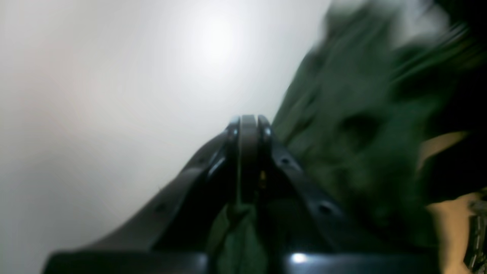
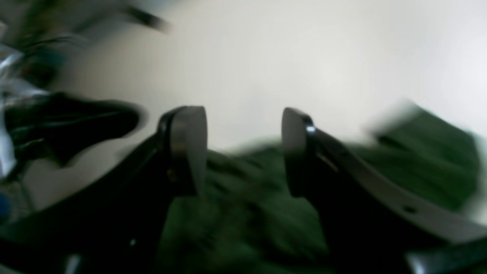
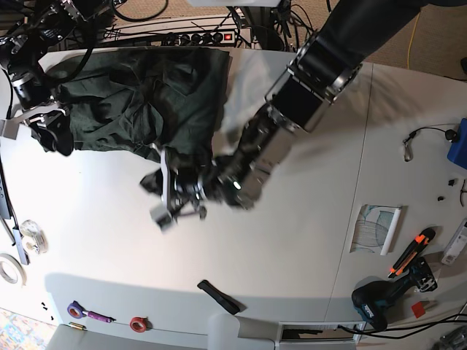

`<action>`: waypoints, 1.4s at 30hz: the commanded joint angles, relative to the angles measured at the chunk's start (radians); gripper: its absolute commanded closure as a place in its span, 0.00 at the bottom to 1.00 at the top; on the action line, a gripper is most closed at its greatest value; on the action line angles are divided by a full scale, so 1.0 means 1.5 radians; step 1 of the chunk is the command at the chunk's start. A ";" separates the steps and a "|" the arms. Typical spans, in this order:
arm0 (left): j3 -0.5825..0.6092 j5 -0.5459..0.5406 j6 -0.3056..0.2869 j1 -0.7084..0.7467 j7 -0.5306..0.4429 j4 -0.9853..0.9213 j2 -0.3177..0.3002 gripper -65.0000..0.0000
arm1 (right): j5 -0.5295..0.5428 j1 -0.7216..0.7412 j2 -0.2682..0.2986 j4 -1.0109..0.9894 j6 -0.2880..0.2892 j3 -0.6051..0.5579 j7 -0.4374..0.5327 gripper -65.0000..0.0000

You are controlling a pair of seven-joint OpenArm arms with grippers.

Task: Layout the t-shirt on the table in an organized manner, then fold the t-shirt properly
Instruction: 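Grasp the shirt end with the left gripper and fold it over the bundle, then hold the shirt with the left gripper while the right gripper presses the opposite end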

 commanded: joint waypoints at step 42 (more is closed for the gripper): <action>-0.067 -0.338 -0.134 0.166 0.238 0.072 -0.092 1.00 | -0.567 0.008 -0.068 0.017 -0.227 -0.326 0.154 1.00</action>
